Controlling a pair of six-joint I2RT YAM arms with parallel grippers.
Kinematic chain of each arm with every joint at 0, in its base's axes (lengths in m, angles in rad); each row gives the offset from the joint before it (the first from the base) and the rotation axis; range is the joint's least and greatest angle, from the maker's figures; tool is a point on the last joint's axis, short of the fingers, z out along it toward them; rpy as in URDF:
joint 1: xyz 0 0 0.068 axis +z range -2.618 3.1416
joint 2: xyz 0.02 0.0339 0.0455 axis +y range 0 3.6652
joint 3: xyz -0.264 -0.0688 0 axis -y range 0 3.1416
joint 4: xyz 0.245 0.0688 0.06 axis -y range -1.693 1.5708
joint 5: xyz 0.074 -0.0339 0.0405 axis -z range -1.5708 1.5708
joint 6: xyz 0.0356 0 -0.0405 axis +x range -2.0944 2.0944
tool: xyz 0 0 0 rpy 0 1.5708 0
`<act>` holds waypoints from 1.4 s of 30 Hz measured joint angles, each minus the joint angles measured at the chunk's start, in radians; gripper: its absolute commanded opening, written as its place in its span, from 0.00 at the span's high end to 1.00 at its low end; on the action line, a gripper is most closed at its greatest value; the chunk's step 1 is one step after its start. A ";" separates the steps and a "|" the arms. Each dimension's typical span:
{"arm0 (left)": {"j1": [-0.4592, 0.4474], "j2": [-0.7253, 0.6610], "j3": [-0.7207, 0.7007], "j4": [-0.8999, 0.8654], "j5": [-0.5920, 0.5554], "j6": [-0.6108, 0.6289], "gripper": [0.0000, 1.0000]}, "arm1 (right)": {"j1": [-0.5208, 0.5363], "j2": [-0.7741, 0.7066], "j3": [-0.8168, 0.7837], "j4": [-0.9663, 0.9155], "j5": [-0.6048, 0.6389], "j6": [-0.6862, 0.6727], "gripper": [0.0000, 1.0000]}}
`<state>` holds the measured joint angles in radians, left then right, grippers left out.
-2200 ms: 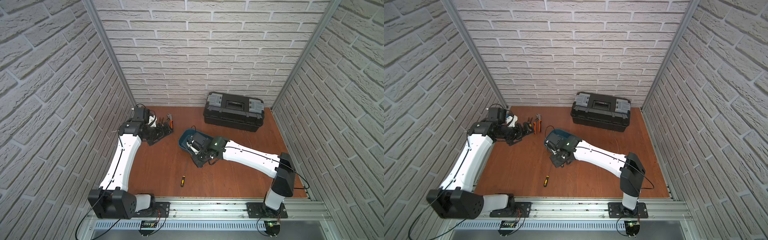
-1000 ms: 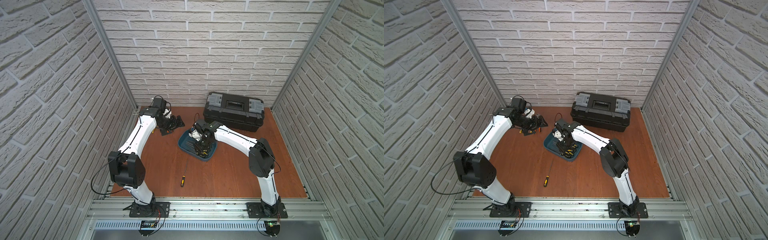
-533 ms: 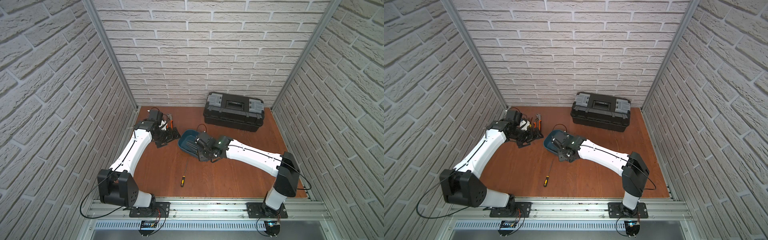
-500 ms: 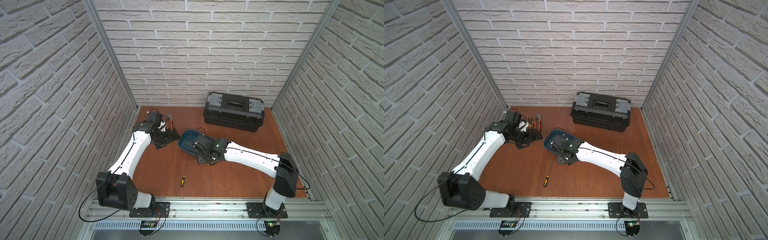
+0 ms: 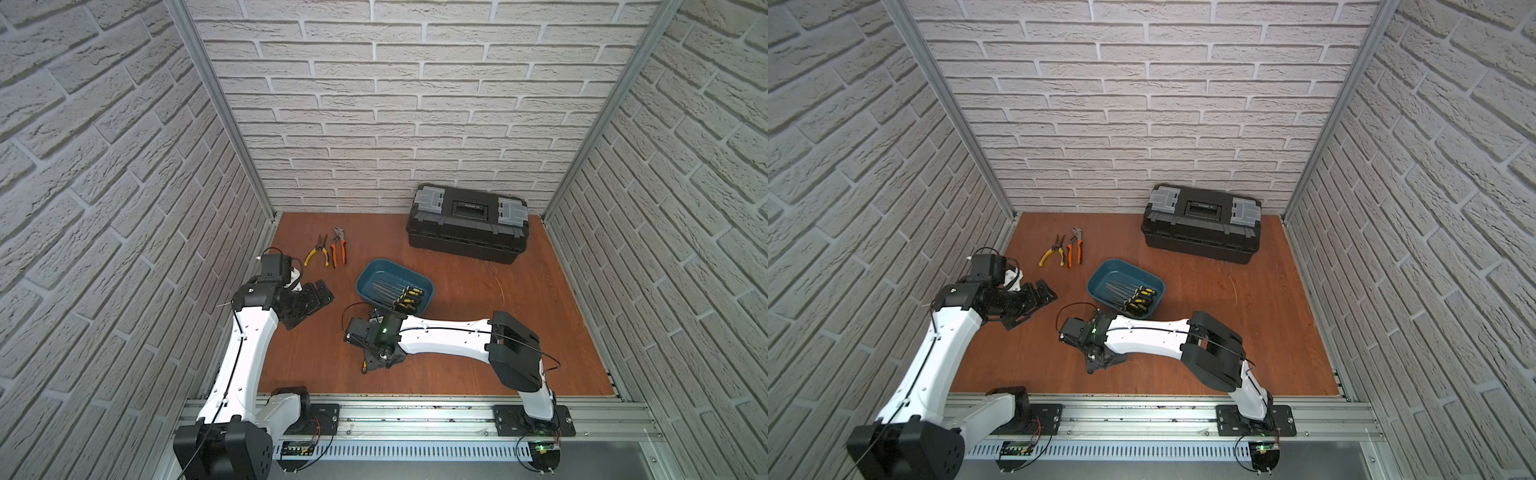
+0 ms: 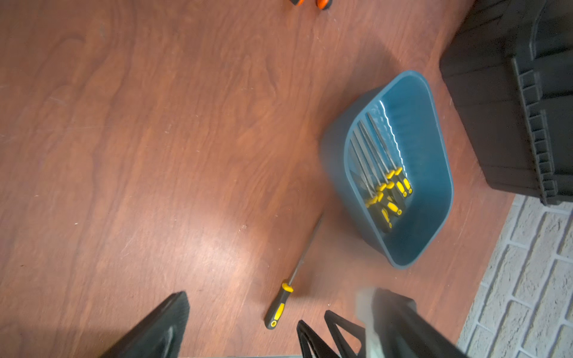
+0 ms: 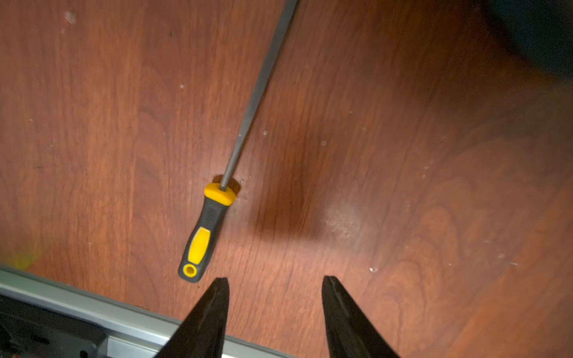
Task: Put the file tool into the storage box
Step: Pick up the file tool from the center of the board.
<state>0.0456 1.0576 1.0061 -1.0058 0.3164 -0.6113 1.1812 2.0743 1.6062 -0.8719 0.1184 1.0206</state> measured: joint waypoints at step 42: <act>-0.103 0.053 0.090 -0.012 0.001 -0.004 0.02 | -0.002 0.073 0.014 -0.007 0.002 -0.239 0.87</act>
<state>-0.0574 1.1103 1.0958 -1.0180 0.3176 -0.6155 1.1797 2.1475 1.6199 -0.8787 0.1207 0.7818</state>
